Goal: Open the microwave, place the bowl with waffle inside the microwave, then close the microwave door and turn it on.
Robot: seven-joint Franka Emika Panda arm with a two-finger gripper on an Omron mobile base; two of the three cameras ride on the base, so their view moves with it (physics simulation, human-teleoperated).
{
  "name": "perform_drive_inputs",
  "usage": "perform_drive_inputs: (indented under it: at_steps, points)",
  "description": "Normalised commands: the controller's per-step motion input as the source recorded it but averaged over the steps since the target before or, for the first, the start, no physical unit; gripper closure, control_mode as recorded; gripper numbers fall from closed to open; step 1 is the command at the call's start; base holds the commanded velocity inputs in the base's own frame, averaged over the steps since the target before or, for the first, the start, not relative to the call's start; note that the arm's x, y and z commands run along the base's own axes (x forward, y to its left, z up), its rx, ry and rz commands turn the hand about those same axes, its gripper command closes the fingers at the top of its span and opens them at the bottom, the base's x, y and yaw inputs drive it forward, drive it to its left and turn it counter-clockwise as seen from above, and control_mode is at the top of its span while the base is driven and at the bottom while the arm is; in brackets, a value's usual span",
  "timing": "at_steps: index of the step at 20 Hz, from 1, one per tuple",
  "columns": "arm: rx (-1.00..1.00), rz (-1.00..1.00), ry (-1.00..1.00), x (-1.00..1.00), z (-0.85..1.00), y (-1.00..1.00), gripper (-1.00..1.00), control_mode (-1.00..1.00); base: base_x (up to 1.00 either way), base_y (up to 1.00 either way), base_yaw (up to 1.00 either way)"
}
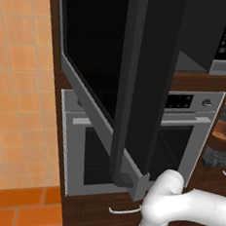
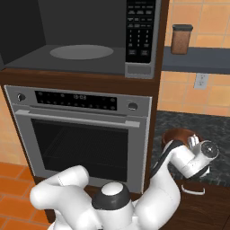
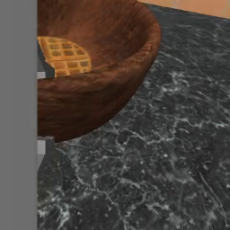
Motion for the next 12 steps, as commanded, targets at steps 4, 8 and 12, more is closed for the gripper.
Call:
perform_drive_inputs:
  at_steps: [4, 8, 12]
  points:
    - [0.32, 0.0, -0.18, -0.8, 0.26, -0.66, 1.0, -1.0, 0.0, 0.0, 0.0]
    - [0.24, 0.0, -0.24, -1.0, 0.21, -0.6, 1.0, -1.0, 0.0, 0.0, 0.0]
    - [0.04, 0.01, -0.27, -1.0, 0.34, -0.16, 1.0, -1.0, 0.0, 0.0, 0.0]
